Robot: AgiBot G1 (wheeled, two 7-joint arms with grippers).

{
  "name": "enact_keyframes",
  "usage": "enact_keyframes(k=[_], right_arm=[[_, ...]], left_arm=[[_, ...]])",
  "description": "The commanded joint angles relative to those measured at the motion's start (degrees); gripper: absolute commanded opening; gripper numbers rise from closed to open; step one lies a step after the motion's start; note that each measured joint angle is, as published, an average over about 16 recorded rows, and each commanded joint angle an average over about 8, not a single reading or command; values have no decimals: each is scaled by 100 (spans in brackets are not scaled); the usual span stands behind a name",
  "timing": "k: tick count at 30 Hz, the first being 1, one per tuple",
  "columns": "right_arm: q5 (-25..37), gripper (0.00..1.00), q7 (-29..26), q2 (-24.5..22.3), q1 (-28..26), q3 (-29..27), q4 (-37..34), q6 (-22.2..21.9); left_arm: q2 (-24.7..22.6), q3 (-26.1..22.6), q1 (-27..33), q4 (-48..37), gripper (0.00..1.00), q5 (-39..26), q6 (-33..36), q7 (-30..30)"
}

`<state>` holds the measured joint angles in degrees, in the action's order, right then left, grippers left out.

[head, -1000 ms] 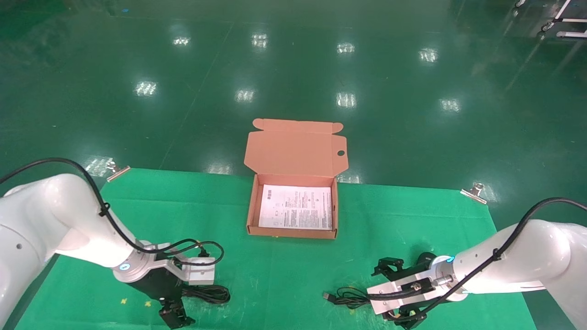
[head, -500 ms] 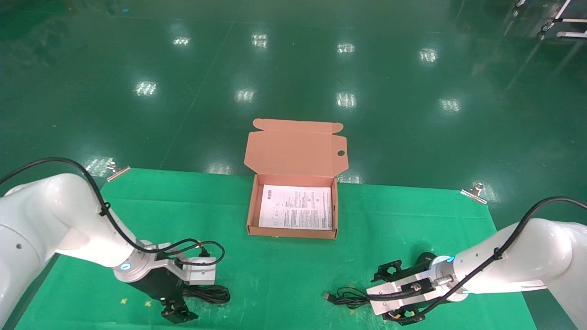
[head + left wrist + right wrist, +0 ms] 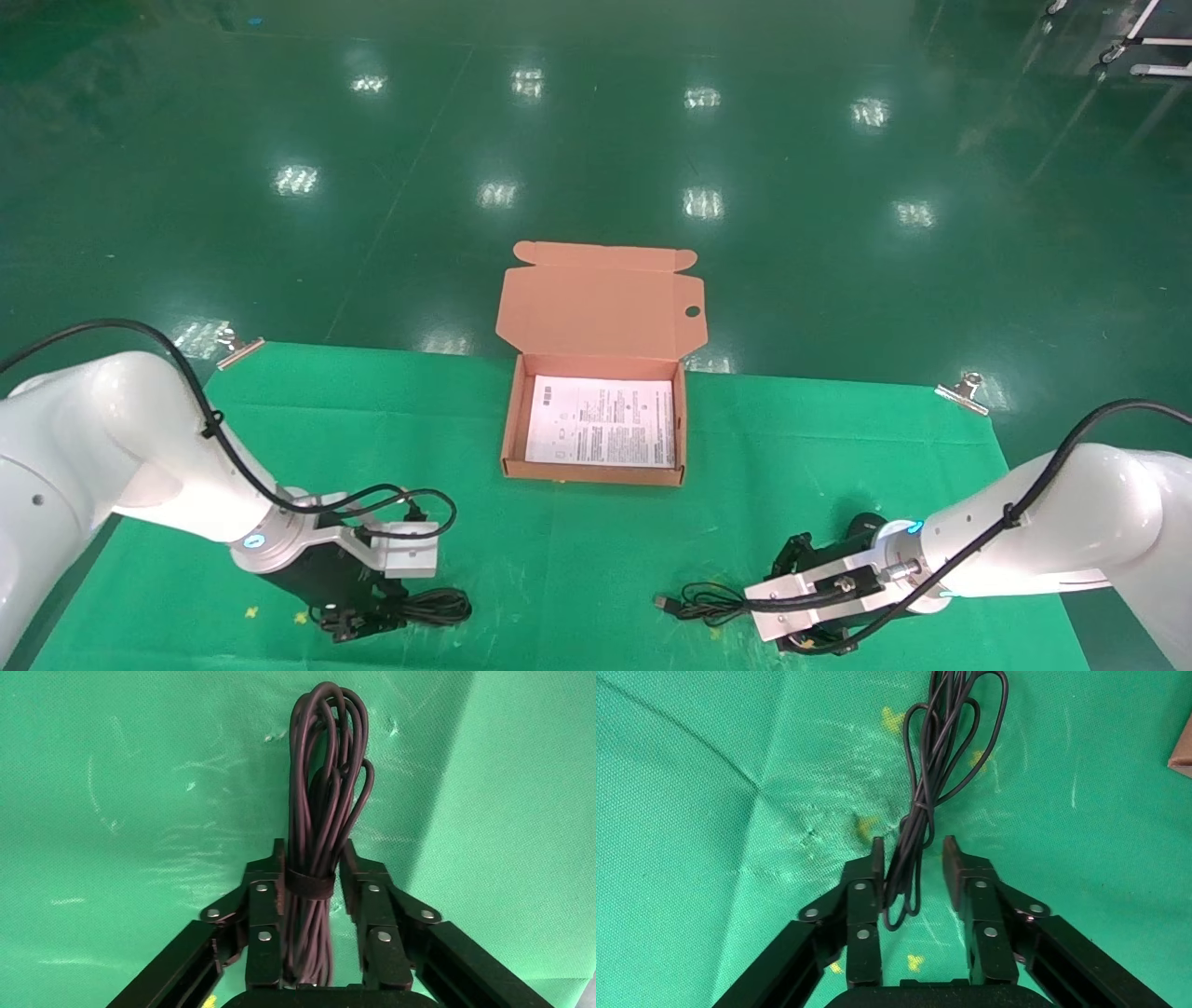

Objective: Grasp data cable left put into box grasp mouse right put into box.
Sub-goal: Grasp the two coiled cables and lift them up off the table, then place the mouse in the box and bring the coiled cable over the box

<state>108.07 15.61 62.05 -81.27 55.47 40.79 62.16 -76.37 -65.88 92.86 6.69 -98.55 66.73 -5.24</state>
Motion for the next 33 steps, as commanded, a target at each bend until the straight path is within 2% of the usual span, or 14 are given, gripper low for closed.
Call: enact_keyframes(k=[1, 19, 26, 33], right_arm=[[0, 0, 0, 0, -1, 0, 1, 1], [-72, 0, -70, -71, -97, -69, -13, 19], [-604, 0, -312, -501, -728, -569, -29, 94], [-1135, 0, -233, -529, -1501, -1064, -111, -29]], left_arm=[[0, 0, 0, 0, 0, 0, 1, 1], [60, -12, 159, 128, 0, -26, 48, -71], [302, -106, 894, 855, 0, -230, 263, -163], [552, -195, 1537, 2121, 0, -578, 203, 363]])
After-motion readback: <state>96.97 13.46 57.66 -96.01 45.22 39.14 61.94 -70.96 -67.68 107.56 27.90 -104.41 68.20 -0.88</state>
